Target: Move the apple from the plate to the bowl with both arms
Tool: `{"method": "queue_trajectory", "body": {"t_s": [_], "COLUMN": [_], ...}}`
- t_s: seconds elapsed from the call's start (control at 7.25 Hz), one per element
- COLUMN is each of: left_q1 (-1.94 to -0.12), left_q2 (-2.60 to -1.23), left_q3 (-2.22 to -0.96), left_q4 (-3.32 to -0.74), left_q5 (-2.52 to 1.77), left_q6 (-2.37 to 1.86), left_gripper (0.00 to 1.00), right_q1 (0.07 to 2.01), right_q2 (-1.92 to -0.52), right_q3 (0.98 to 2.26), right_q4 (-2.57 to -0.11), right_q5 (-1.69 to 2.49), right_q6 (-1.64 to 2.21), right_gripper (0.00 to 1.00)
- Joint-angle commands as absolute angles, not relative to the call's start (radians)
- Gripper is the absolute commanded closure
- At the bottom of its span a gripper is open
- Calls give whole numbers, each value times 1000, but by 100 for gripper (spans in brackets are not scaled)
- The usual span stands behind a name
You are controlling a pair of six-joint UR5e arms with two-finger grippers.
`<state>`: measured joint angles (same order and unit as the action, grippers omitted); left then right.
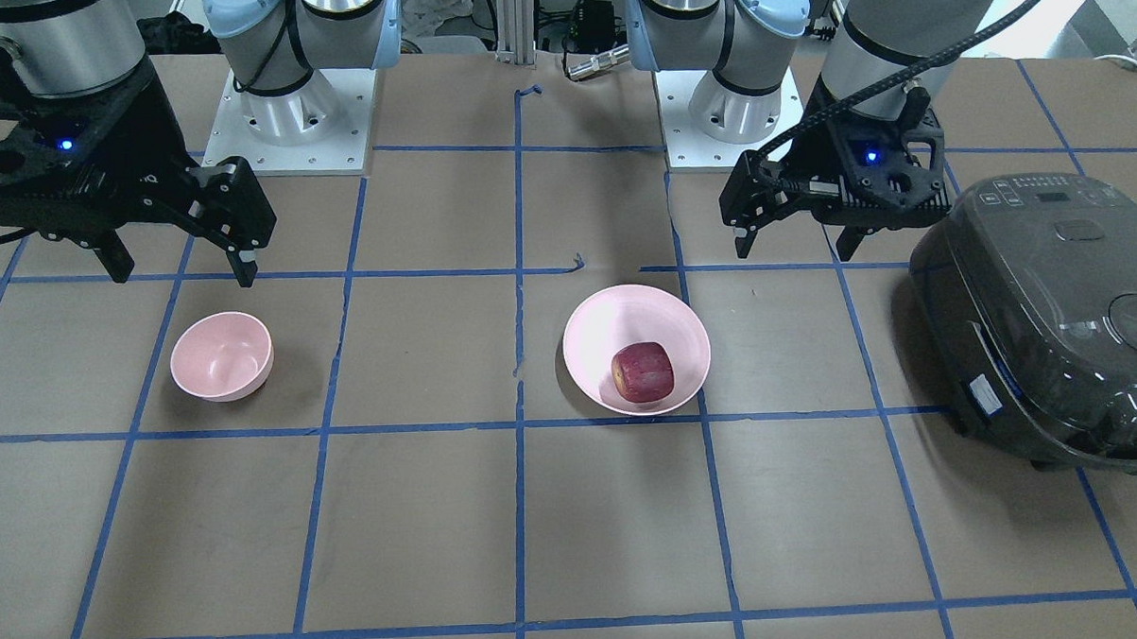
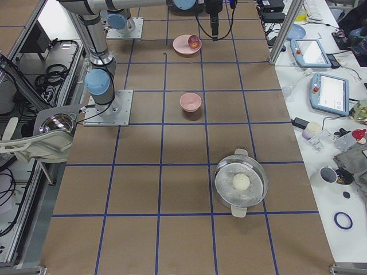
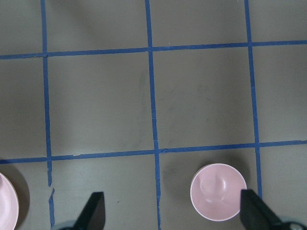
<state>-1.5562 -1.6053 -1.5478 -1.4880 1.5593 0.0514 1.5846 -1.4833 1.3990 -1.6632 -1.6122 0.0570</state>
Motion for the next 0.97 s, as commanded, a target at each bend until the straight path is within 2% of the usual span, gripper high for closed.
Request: {"method": "queue_trajectory", "body": {"t_s": [0.0,0.83], "left_q1": [-1557,-1560], "left_q2": [-1605,-1603], "left_q3": [-1551,-1552], "left_q4": [-1488,-1500], "left_q5": [1560,1555], "left_q6": [51,51], "left_gripper": [0,0], "right_q1": [1585,1585], "right_q2": [-1485,-1486], "right_q3": [1404,1405], "right_q4": [-1663,-1661], "right_q5": [-1614,-1612], "right_q6": [55,55], "right_gripper": [0,0]}}
